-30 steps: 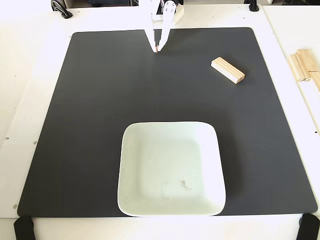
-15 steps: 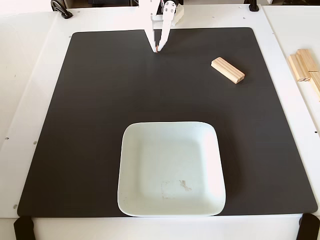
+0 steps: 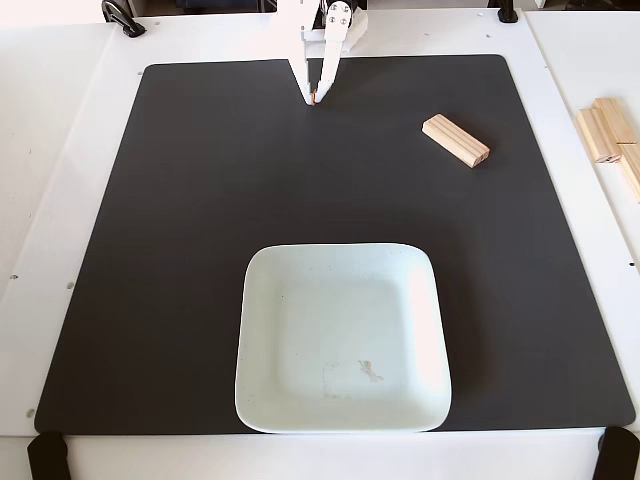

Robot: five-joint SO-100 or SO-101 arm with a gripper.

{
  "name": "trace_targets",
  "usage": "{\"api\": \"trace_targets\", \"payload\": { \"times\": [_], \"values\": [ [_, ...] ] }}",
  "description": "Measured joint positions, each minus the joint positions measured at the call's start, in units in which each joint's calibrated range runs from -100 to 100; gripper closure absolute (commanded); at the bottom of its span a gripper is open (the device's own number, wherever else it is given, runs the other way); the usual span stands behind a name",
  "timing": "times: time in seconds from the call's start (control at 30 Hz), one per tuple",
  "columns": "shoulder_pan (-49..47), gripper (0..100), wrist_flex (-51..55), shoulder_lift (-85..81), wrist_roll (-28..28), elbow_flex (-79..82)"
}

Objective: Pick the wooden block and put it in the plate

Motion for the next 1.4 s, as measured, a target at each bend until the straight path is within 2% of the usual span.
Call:
{"api": "trace_targets", "payload": {
  "times": [0.77,1.0,1.23,1.4],
  "values": [
    [-0.6,99,0.0,0.0,0.0,0.0],
    [-6.0,99,-0.9,0.0,0.0,-0.5],
    [-10.6,99,-0.3,3.3,0.4,-8.3],
    [-14.5,99,0.4,16.1,4.6,-21.0]
  ]
}}
